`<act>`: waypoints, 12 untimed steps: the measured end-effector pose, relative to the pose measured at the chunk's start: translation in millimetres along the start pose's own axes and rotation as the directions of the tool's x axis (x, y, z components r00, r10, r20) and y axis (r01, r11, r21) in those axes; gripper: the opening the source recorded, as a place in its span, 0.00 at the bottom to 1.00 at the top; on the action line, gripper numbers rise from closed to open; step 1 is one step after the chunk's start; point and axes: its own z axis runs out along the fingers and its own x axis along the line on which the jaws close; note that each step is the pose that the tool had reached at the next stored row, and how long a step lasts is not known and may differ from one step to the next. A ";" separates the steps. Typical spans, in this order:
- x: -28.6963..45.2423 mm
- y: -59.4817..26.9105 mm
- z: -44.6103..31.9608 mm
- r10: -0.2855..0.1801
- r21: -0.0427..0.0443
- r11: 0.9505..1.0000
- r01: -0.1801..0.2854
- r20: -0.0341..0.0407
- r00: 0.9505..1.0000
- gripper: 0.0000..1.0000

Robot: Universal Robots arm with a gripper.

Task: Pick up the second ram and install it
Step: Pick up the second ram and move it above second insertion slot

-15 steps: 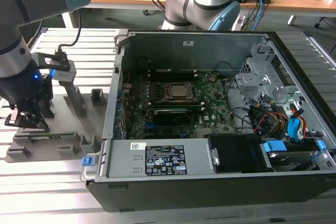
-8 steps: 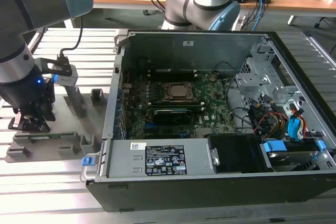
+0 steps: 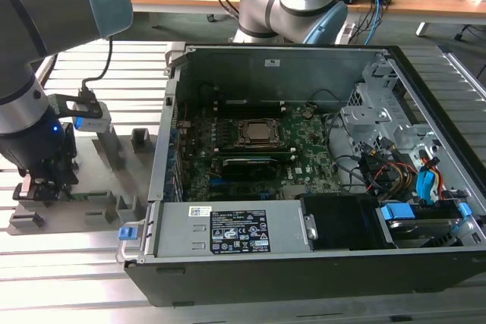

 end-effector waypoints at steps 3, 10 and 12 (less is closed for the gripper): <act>0.2 -0.3 9.1 0.000 0.000 1.000 0.000 0.000 1.000 0.36; 0.7 4.5 21.9 -0.008 0.001 1.000 0.008 0.000 1.000 0.36; 0.7 4.4 22.4 -0.009 0.047 0.999 0.008 0.001 1.000 0.36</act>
